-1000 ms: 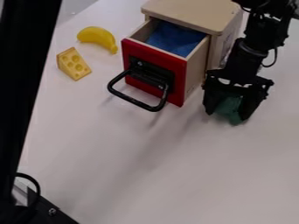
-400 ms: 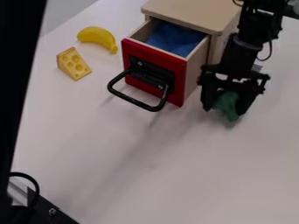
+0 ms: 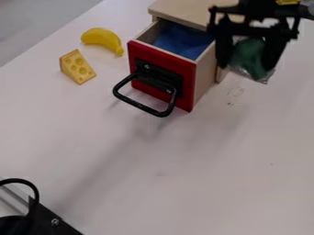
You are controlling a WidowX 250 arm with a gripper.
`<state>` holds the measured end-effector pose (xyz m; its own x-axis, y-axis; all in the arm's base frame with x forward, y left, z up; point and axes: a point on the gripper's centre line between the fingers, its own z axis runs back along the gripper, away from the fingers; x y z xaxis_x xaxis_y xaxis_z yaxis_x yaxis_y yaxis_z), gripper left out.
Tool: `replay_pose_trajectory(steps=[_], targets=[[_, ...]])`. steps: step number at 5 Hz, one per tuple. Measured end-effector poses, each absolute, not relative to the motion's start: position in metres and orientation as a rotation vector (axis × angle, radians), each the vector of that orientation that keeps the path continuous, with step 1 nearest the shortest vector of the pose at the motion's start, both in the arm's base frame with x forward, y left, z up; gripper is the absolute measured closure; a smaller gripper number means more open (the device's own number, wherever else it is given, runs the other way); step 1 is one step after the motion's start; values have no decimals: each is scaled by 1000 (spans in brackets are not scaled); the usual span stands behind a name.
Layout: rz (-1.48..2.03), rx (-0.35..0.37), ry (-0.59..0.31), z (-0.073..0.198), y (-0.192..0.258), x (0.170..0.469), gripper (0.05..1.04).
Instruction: Move the green object into the drawer
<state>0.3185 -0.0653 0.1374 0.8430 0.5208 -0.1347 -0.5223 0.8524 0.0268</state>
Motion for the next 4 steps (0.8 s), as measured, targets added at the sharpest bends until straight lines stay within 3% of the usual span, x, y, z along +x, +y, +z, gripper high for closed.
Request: replay_pose_trajectory(steps=[2, 4], targets=[[670, -89, 76, 186, -10, 333, 225], [776, -81, 93, 165, 33, 375, 225]])
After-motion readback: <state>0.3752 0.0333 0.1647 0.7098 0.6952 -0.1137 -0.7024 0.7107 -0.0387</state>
